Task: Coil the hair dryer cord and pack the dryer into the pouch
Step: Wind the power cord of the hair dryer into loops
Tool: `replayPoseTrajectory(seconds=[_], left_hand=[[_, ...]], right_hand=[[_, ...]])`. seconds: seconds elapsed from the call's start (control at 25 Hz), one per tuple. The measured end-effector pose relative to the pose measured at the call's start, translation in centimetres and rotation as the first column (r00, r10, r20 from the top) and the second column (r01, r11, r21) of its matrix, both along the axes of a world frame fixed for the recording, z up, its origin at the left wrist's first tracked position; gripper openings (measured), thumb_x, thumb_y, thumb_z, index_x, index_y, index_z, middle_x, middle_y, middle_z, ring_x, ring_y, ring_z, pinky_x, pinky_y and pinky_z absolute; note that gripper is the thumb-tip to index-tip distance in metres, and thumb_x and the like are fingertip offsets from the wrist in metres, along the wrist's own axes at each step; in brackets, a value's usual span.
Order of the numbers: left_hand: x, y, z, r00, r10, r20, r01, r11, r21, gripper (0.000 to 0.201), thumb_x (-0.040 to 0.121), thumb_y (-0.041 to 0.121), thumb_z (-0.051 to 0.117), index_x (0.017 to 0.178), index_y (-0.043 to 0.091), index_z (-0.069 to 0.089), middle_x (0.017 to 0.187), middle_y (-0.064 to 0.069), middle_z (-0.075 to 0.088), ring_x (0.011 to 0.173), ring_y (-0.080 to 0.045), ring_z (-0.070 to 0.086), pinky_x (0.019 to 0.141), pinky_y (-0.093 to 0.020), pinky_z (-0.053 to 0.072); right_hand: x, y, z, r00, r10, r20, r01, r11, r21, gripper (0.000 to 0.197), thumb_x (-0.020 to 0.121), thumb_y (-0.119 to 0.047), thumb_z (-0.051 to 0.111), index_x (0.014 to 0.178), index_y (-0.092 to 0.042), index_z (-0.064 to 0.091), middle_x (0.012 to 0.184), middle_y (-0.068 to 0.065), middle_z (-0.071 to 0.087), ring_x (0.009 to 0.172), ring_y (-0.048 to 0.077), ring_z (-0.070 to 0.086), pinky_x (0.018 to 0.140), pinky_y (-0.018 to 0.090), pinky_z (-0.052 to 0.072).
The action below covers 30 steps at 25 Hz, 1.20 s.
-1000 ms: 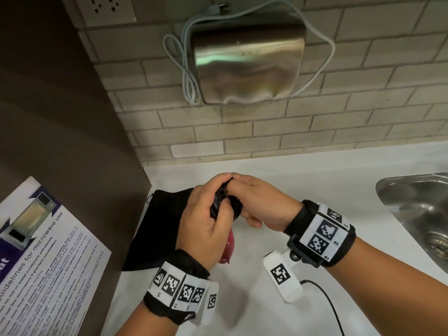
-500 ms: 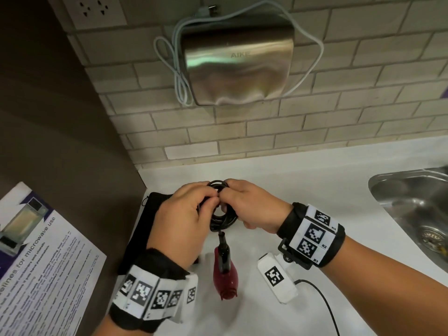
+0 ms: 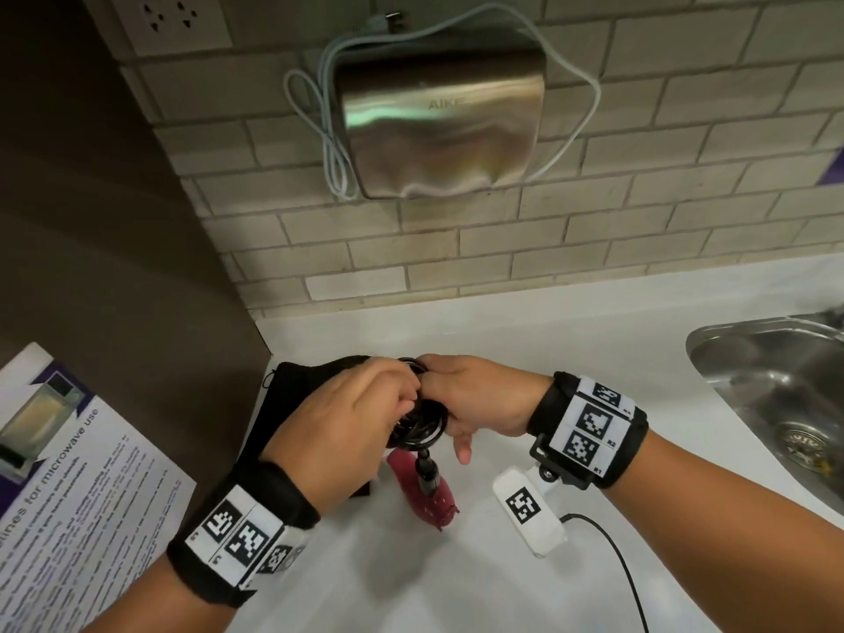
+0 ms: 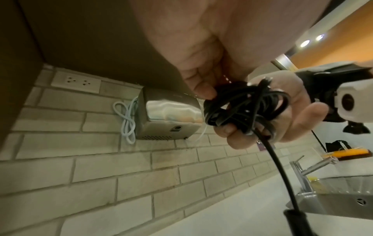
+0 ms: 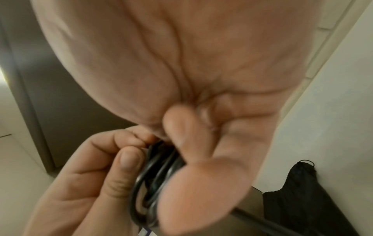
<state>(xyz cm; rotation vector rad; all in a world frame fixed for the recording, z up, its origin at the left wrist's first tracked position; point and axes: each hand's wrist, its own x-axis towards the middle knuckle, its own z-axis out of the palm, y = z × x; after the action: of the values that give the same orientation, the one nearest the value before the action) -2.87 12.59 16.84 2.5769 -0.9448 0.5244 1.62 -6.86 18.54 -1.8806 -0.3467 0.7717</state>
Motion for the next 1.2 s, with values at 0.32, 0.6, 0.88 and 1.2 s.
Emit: replayPoseTrajectory(seconds=[0.32,0.6,0.88,1.2], left_hand=[[1.1,0.1,1.3,0.947,0.109,-0.302,-0.25,0.84,-0.481,0.008,0.105,0.015,0.049,0.102,0.018,0.055,0.088,0.009,0.065,0.065,-0.004,0.064,0.064,-0.014,0.047],[2.5,0.9,0.8,0.841,0.047,-0.538,-0.505,0.423,-0.753,0.019,0.108,0.011,0.044,0.095,0.015,0.058,0.078,0.001,0.073,0.065,-0.009,0.072,0.076,-0.037,0.06],[4.1,0.3,1.8,0.782,0.022,-0.622,-0.586,0.366,-0.723,0.021,0.105,0.009,0.048,0.089,0.014,0.06,0.081,-0.004,0.065,0.063,-0.013,0.066,0.068,-0.032,0.054],[6.6,-2.2,1.2,0.597,0.198,-0.777,-0.699,0.603,-0.383,0.027,0.104,0.023,0.041,0.114,0.004,0.057,0.099,-0.016,0.065,0.087,-0.031,0.063,0.068,-0.034,0.048]], right_hand=[[-0.5,-0.7,-0.3,0.972,0.151,0.181,-0.129,0.983,-0.128,0.014,0.1,-0.017,0.046,0.087,-0.013,0.043,0.06,0.002,0.044,0.048,0.016,0.042,0.05,0.031,0.041],[-1.8,-0.6,-1.1,0.968,0.069,0.24,-0.082,0.996,0.045,0.021,0.101,-0.019,0.048,0.1,0.001,0.044,0.071,0.011,0.04,0.052,0.019,0.04,0.049,0.029,0.034],[-1.3,-0.5,-2.0,0.95,0.022,0.312,-0.034,0.999,0.033,0.02,0.105,-0.028,0.049,0.099,-0.009,0.049,0.075,0.001,0.046,0.054,0.003,0.04,0.057,0.026,0.037],[-0.6,0.2,-4.5,0.981,-0.112,0.157,0.083,0.98,0.183,0.028,0.096,-0.028,0.054,0.102,-0.001,0.051,0.085,0.012,0.048,0.055,0.011,0.038,0.05,0.025,0.031]])
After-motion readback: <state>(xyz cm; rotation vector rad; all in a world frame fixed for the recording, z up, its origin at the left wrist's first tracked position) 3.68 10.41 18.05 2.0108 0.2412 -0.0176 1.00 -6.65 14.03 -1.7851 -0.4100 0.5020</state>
